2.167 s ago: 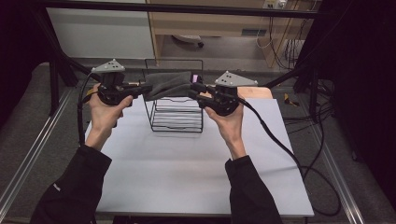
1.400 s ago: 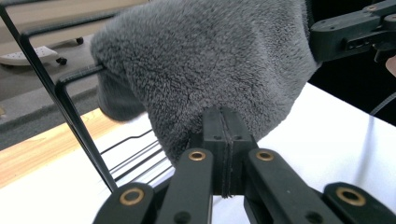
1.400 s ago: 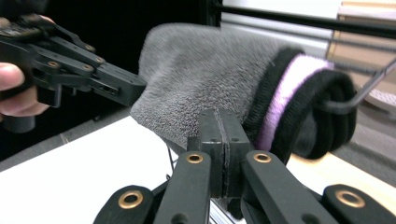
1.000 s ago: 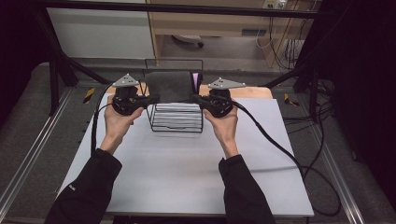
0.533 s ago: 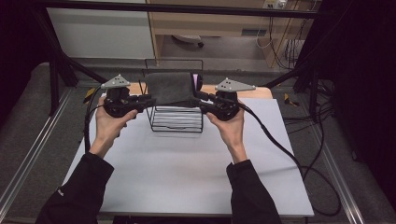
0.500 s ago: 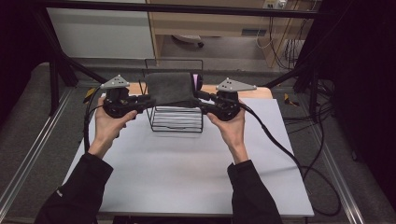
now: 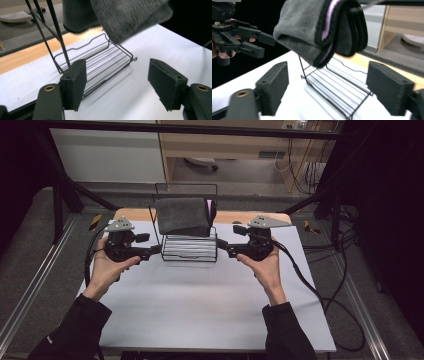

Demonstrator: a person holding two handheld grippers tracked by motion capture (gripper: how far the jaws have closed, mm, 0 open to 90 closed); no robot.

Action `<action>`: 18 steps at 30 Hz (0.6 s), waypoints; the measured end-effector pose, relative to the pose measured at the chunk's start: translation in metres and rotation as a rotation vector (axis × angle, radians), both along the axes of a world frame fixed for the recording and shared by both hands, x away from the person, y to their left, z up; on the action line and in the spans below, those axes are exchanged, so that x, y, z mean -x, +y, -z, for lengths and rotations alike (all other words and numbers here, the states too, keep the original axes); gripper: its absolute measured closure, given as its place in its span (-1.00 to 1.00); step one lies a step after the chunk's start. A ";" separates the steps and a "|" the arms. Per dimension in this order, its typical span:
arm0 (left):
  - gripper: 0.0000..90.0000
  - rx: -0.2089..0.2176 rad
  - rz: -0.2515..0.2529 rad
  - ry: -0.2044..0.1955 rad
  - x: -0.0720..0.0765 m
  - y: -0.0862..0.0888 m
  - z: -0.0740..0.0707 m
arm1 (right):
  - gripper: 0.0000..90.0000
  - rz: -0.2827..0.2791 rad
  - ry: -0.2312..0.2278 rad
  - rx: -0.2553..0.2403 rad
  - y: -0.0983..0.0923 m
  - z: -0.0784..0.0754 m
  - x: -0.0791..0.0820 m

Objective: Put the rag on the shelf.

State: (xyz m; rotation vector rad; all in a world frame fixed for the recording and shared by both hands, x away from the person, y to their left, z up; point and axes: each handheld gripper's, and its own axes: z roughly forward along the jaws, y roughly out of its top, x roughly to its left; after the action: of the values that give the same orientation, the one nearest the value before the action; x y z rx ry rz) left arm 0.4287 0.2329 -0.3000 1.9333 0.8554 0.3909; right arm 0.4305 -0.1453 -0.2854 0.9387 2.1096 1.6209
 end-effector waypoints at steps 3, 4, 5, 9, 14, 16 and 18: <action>-0.43 -0.011 -0.002 0.008 0.004 0.001 0.008 | -0.73 0.001 0.006 0.014 -0.008 0.006 0.004; -0.49 -0.017 -0.004 0.008 0.006 0.001 0.011 | -0.75 0.004 0.012 0.016 -0.010 0.009 0.005; -0.54 -0.018 -0.004 0.012 0.007 0.002 0.014 | -0.78 0.004 0.017 0.021 -0.012 0.011 0.006; -0.67 -0.027 -0.002 0.019 0.013 0.004 0.025 | -0.84 -0.005 0.029 0.026 -0.021 0.026 0.012; -0.78 -0.022 -0.003 0.033 0.020 0.007 0.043 | -0.93 0.005 0.048 0.039 -0.031 0.048 0.020; -0.79 -0.024 -0.006 0.038 0.023 0.008 0.051 | -0.96 0.007 0.057 0.051 -0.035 0.057 0.022; -0.80 -0.026 -0.009 0.041 0.026 0.010 0.059 | -0.97 0.004 0.075 0.057 -0.038 0.065 0.024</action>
State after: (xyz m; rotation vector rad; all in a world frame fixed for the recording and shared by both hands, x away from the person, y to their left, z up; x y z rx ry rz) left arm 0.4031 0.2428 -0.3591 1.9678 0.8897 0.3709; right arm 0.4061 -0.1836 -0.3506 0.9993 2.1890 1.5378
